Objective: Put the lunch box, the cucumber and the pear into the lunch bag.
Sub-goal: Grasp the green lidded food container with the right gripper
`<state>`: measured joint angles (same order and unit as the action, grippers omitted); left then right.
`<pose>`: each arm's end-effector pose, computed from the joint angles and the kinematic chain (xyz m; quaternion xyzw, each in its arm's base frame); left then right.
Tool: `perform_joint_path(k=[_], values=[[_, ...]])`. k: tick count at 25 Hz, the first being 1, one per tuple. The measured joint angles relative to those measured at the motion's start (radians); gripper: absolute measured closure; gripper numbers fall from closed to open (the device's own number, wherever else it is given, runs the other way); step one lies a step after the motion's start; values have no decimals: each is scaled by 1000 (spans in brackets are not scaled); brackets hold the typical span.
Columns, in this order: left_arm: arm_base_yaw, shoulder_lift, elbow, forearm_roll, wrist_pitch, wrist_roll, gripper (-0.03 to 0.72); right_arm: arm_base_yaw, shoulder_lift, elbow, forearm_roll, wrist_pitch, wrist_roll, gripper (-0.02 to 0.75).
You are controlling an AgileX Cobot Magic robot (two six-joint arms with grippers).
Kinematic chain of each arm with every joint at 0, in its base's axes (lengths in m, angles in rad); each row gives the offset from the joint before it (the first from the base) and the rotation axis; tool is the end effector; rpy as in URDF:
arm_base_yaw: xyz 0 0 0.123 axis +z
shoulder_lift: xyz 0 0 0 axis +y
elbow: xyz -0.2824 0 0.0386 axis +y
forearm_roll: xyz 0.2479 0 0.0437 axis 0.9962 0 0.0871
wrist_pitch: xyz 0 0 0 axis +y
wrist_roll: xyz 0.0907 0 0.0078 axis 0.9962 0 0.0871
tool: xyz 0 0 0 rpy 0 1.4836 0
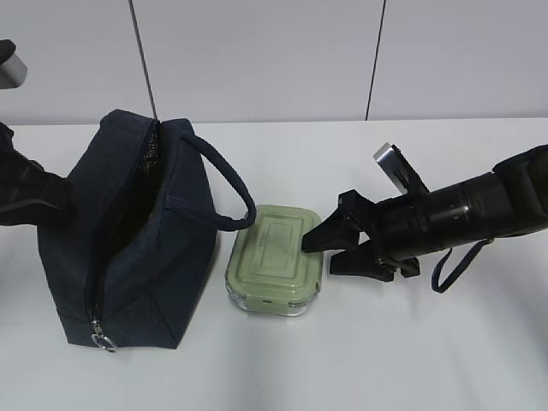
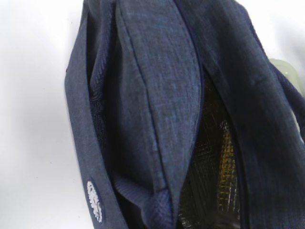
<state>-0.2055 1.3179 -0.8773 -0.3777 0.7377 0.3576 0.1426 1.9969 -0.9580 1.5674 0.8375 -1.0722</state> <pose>0.2430 -0.0738 0.2631 0.1643 0.9457 -0.1375 0.2445 0.3372 0.1168 0.1230 0.0307 0.8788 0.4546 0.1416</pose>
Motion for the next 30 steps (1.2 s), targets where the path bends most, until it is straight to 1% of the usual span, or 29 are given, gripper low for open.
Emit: perform_joint_path(k=[2, 5, 11, 17, 21, 26, 28, 30], values=[[0, 0, 0, 0, 1, 0, 700, 0, 8, 0, 4, 0, -5, 210], [0, 0, 0, 0, 1, 0, 700, 2, 13, 0, 13, 2, -23, 200], [0, 0, 0, 0, 1, 0, 700, 29, 13, -37, 21, -20, -38, 196], [0, 0, 0, 0, 1, 0, 700, 35, 17, -49, 26, -53, -40, 195], [0, 0, 0, 0, 1, 0, 700, 37, 45, -51, 29, -53, -40, 195], [0, 0, 0, 0, 1, 0, 700, 39, 83, -53, 34, -9, -43, 197], [0, 0, 0, 0, 1, 0, 700, 39, 89, -55, 38, 3, -45, 230], [0, 0, 0, 0, 1, 0, 700, 39, 89, -57, 46, 18, -47, 307]])
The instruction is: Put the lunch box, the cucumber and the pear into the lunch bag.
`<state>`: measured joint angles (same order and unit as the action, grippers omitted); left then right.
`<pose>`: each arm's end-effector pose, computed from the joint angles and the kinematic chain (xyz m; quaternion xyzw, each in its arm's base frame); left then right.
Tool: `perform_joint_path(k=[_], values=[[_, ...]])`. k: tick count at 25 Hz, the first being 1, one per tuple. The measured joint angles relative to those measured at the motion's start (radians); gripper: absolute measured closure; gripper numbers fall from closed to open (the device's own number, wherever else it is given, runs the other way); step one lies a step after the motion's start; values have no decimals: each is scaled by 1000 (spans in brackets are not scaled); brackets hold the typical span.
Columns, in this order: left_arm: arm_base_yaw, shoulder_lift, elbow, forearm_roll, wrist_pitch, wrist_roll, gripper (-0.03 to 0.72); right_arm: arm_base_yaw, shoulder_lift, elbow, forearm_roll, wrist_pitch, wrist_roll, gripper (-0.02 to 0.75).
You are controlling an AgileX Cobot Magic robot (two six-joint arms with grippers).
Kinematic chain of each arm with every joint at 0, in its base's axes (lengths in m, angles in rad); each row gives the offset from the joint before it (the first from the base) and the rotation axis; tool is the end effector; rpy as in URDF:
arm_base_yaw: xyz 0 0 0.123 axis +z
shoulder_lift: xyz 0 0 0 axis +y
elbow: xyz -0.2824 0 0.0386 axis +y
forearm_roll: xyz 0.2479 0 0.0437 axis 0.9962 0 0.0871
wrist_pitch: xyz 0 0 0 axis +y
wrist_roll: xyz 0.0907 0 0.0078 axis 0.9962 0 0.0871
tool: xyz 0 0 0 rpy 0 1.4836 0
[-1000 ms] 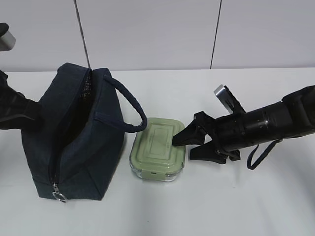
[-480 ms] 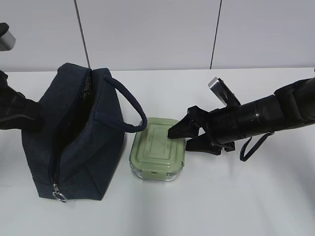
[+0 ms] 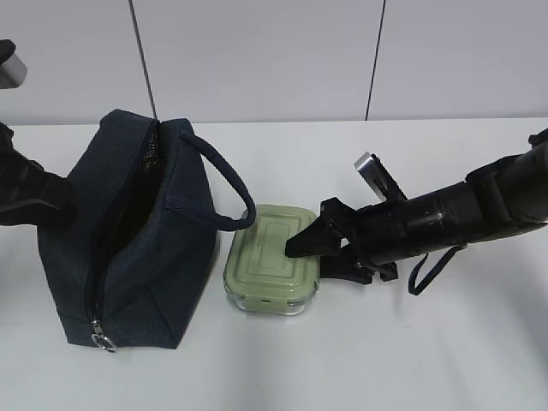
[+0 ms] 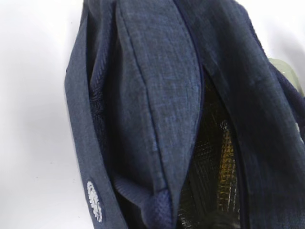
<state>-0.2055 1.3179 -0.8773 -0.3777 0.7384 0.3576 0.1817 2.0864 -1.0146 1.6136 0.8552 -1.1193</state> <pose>0.2430 -0.0738 0.2631 0.1644 0.9458 -0.1375 0.2442 0.3468 0.1336 0.1049 0.0166 0.8741 0.4670 0.1325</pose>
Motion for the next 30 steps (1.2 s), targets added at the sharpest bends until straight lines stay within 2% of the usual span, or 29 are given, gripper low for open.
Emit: perform_joint_path(k=[3, 10, 15, 20, 27, 30], values=[[0, 0, 0, 1, 0, 0, 700, 0, 0, -1, 5, 7, 0, 363], [0, 0, 0, 1, 0, 0, 700, -6, 0, -1, -1, 20, 0, 370], [0, 0, 0, 1, 0, 0, 700, -62, -64, 5, -66, 1, 0, 370], [0, 0, 0, 1, 0, 0, 700, -117, -190, 5, -77, -3, 0, 370], [0, 0, 0, 2, 0, 0, 700, -103, -323, -98, -91, 95, 56, 372], [0, 0, 0, 2, -2, 0, 700, -56, -340, -192, -91, 108, 96, 372]])
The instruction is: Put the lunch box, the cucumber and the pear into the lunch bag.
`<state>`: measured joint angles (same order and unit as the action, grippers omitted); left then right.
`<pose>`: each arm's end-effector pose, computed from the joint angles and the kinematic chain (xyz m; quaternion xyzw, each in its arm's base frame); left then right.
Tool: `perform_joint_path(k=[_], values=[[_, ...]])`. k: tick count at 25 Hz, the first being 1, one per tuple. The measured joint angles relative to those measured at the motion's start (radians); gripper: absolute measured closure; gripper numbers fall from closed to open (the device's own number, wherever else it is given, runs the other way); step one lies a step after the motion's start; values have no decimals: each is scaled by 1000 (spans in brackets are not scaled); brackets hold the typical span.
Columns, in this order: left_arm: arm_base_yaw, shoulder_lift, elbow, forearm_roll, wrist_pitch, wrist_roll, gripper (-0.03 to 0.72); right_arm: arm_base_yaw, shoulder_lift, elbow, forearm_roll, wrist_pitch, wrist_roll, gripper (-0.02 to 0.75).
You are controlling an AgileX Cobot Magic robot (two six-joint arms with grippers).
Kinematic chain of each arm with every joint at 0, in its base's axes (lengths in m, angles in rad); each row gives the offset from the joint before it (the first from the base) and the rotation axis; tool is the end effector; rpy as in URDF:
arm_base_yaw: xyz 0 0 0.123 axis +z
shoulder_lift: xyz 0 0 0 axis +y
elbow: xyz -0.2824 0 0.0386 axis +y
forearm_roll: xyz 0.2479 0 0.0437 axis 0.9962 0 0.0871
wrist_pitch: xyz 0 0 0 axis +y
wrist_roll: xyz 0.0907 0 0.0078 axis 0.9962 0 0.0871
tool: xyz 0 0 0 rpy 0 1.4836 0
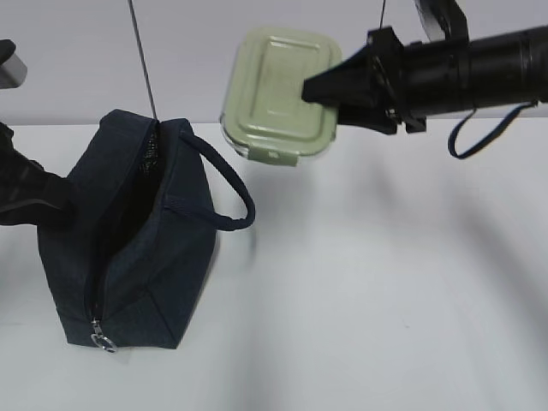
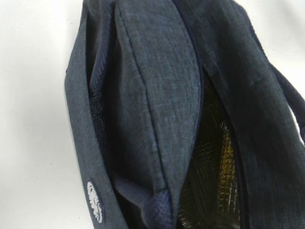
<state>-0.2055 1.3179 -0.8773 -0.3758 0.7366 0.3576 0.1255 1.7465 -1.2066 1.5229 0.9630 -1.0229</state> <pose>0.2431 -0.0736 0.2631 0.1647 0.9456 -0.1366 0.2450 0.3553 0.1201 0.2784 -0.0990 0.7955 0.5120 0.3087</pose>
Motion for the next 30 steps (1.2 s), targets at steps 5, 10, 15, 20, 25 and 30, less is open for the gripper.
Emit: perform_joint_path(k=[5, 10, 15, 20, 25, 30], values=[[0, 0, 0, 0, -4, 0, 700, 175, 0, -133, -29, -91, 28, 372], [0, 0, 0, 0, -4, 0, 700, 341, 0, -186, -79, -333, 28, 372], [0, 0, 0, 1, -4, 0, 700, 368, 58, -214, -77, -392, 26, 373], [0, 0, 0, 1, -4, 0, 700, 368, 149, -216, -85, -403, 26, 373], [0, 0, 0, 1, -4, 0, 700, 368, 176, -218, -296, -374, 151, 373], [0, 0, 0, -1, -12, 0, 700, 370, 176, -221, -659, -318, 428, 373]])
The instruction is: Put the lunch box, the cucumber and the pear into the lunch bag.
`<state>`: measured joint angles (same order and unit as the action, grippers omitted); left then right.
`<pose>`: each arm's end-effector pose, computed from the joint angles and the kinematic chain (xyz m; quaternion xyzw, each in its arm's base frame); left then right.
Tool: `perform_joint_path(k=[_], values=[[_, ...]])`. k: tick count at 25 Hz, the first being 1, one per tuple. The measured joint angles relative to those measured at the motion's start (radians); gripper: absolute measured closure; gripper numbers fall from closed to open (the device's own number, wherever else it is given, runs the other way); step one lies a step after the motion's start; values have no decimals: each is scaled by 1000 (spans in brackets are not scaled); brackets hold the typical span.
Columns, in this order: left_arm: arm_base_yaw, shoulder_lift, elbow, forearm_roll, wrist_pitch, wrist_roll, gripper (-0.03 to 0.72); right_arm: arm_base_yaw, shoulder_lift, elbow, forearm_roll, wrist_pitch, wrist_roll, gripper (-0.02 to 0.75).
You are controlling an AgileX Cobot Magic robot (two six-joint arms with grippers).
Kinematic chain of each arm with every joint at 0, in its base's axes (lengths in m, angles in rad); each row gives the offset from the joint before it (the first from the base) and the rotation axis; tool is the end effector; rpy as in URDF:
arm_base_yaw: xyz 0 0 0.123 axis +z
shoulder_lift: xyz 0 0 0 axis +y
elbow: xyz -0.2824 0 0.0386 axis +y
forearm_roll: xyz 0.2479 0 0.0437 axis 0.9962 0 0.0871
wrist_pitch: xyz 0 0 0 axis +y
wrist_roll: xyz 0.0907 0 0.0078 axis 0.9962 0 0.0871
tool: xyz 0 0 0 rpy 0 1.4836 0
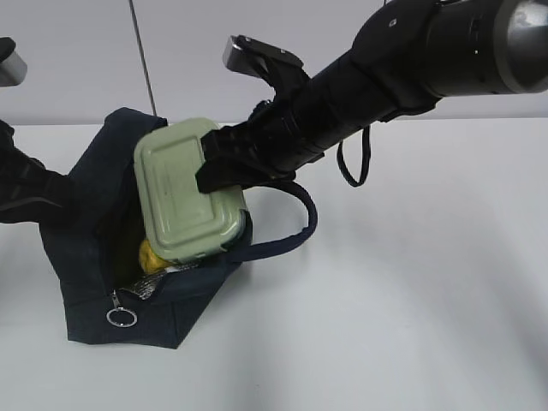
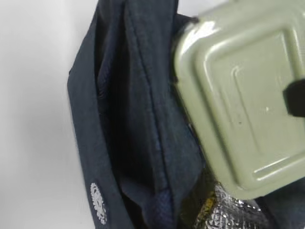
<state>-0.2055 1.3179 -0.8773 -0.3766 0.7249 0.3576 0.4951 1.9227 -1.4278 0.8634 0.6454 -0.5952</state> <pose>0.2441 -0.0736 0.2636 0.1632 0.9445 -0.1359 0.2505 0.3542 0.2386 0.2340 -0.2341 0.8849 0.3168 0.2486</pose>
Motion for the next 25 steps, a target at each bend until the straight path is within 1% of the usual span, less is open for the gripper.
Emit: perform_joint_path(k=[2, 9, 16, 23, 25], values=[[0, 0, 0, -1, -1, 0, 700, 0, 0, 0, -56, 23, 59, 373], [0, 0, 0, -1, -2, 0, 700, 13, 32, -70, -76, 60, 127, 373], [0, 0, 0, -1, -6, 0, 700, 94, 124, -223, -92, 114, 165, 370], [0, 0, 0, 3, -3, 0, 700, 113, 188, -342, -115, 218, 178, 280], [0, 0, 0, -3, -3, 0, 700, 115, 188, -381, -129, 258, 178, 266]])
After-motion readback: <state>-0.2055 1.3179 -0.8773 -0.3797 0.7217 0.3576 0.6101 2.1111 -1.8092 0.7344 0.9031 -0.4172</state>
